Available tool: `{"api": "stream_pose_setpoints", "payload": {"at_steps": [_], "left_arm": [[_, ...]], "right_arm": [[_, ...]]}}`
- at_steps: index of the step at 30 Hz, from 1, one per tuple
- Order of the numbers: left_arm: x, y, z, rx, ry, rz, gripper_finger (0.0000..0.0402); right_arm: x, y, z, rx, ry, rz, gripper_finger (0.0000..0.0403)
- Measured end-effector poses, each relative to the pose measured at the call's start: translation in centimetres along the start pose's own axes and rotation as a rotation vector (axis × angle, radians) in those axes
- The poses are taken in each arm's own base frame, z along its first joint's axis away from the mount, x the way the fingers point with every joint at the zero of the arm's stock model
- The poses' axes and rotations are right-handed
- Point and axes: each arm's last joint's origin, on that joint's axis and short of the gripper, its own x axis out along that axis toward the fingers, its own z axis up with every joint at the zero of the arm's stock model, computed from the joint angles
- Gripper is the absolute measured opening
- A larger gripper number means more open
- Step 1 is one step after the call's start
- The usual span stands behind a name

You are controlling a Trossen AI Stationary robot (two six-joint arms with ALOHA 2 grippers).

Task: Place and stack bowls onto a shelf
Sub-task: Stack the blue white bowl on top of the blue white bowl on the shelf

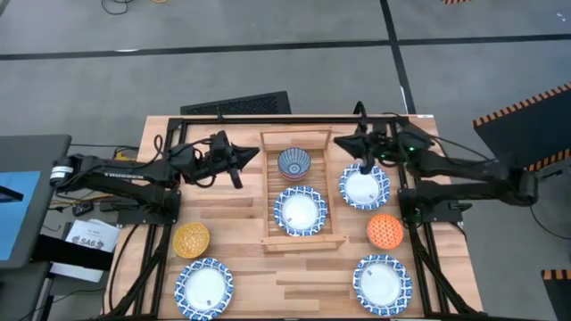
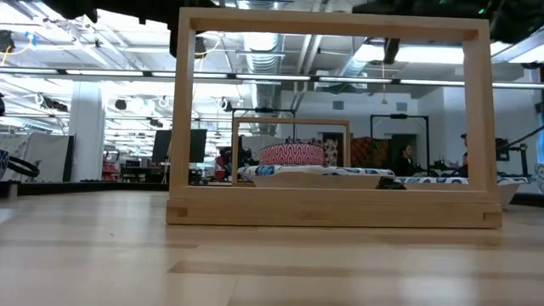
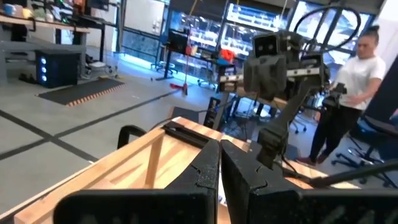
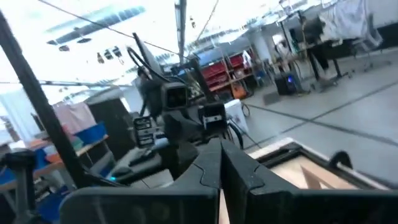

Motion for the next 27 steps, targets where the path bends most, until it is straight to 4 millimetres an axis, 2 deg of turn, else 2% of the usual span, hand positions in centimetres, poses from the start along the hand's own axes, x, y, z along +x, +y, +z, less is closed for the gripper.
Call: {"api": "stream_pose_setpoints", "payload": {"at_steps": [3,6,10,22,25,27], "left_arm": [[-0.3,0.1,0.2,0.000,0.003,-0.002,0.0000],[-0.4,0.2,0.4,0.003,0.001,0.005,0.0000],[-0.3,0.4,0.4,0.005,0.005,0.013,0.0000],[-0.3,0.5,0.1,0.011,0.028,0.021,0.0000],[-0.3,0.5,0.1,0.012,0.029,0.028,0.0000],[-0.3,0.5,0.1,0.012,0.029,0.029,0.0000]], "right_arm": [[-0.5,0.8,0.6,-0.054,0.073,-0.105,0.0024],[-0.5,1.4,1.3,-0.141,0.223,-0.243,0.0021],[-0.3,1.7,2.0,-0.189,0.379,-0.307,0.0027],[0.0,1.7,2.2,-0.191,0.383,-0.308,0.0030],[0.0,1.7,2.3,-0.106,0.380,-0.329,0.0037],[-0.1,1.7,2.4,-0.060,0.439,-0.366,0.0050]]}}
